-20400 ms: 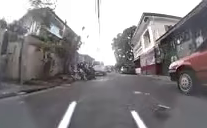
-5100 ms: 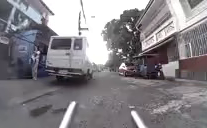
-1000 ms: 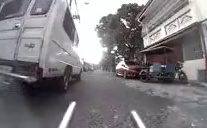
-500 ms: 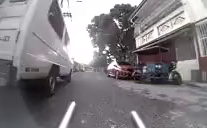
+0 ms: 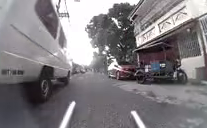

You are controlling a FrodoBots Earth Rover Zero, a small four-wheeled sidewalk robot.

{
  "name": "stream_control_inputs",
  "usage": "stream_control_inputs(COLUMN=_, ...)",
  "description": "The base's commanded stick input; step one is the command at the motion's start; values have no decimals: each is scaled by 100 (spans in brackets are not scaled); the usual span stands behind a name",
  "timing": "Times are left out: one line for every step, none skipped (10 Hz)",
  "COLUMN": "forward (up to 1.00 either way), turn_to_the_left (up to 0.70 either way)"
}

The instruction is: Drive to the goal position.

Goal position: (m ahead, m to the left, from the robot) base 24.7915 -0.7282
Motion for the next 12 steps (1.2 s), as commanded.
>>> stream_control_inputs(forward=70, turn_to_the_left=32)
stream_control_inputs(forward=70, turn_to_the_left=16)
stream_control_inputs(forward=70, turn_to_the_left=1)
stream_control_inputs(forward=70, turn_to_the_left=0)
stream_control_inputs(forward=70, turn_to_the_left=0)
stream_control_inputs(forward=70, turn_to_the_left=0)
stream_control_inputs(forward=70, turn_to_the_left=0)
stream_control_inputs(forward=70, turn_to_the_left=0)
stream_control_inputs(forward=70, turn_to_the_left=0)
stream_control_inputs(forward=70, turn_to_the_left=0)
stream_control_inputs(forward=70, turn_to_the_left=0)
stream_control_inputs(forward=70, turn_to_the_left=0)
